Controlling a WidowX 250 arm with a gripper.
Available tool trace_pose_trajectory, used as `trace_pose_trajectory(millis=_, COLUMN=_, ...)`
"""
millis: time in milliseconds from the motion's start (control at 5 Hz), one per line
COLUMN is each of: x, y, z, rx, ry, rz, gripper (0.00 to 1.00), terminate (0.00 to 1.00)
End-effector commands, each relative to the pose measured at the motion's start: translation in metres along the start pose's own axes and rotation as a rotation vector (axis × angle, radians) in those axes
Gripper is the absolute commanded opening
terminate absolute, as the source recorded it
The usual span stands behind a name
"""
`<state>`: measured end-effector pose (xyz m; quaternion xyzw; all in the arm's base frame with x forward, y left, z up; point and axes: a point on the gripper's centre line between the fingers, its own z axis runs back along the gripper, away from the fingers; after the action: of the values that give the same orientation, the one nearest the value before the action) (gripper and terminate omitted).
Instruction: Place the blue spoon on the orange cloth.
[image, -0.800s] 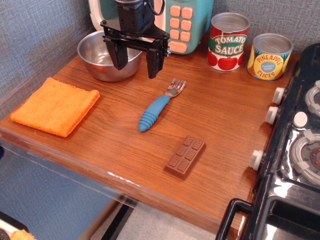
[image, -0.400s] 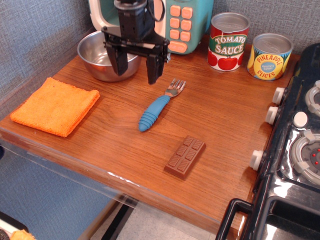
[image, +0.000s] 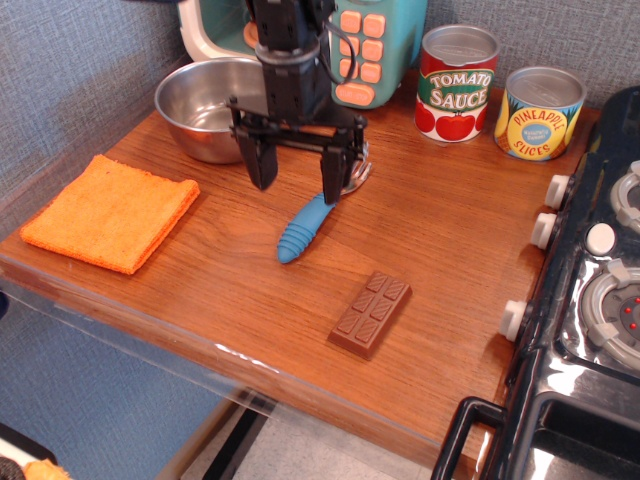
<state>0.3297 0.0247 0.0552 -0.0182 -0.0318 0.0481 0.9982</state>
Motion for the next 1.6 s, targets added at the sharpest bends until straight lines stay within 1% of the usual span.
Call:
trace_pose_trajectory(millis=0, x=0.014, y=-0.005, z=-0.030, rx=0.066, ry=0.020, rz=0.033, gripper=1.00, terminate=0.00)
trace_pose_trajectory(millis=200, x=0.012, y=-0.006, z=-0.034, rx=0.108, ry=0.031, rz=0.012, gripper=1.00, terminate=0.00)
trace_pose_trajectory(millis=400, x=0.008, y=-0.007, z=-0.044, rx=0.124, ry=0.055, rz=-0.013, gripper=1.00, terminate=0.00)
trace_pose_trajectory(millis=600, x=0.007, y=-0.008, z=-0.044, rx=0.127, ry=0.048, rz=-0.013, gripper=0.00, terminate=0.00)
trace_pose_trajectory(millis=800, x=0.008, y=-0.008, z=-0.036, rx=0.113, ry=0.020, rz=-0.017, gripper=0.00, terminate=0.00)
trace_pose_trajectory(millis=1000, x=0.007, y=0.001, z=-0.007, rx=0.078, ry=-0.037, rz=-0.019, gripper=0.00, terminate=0.00)
trace_pose_trajectory(millis=1200, x=-0.007, y=0.030, z=0.030, rx=0.053, ry=-0.076, rz=-0.075, gripper=0.00, terminate=0.00)
trace_pose_trajectory(millis=1400, x=-0.032, y=0.069, z=0.050, rx=0.044, ry=-0.078, rz=-0.070, gripper=0.00, terminate=0.00)
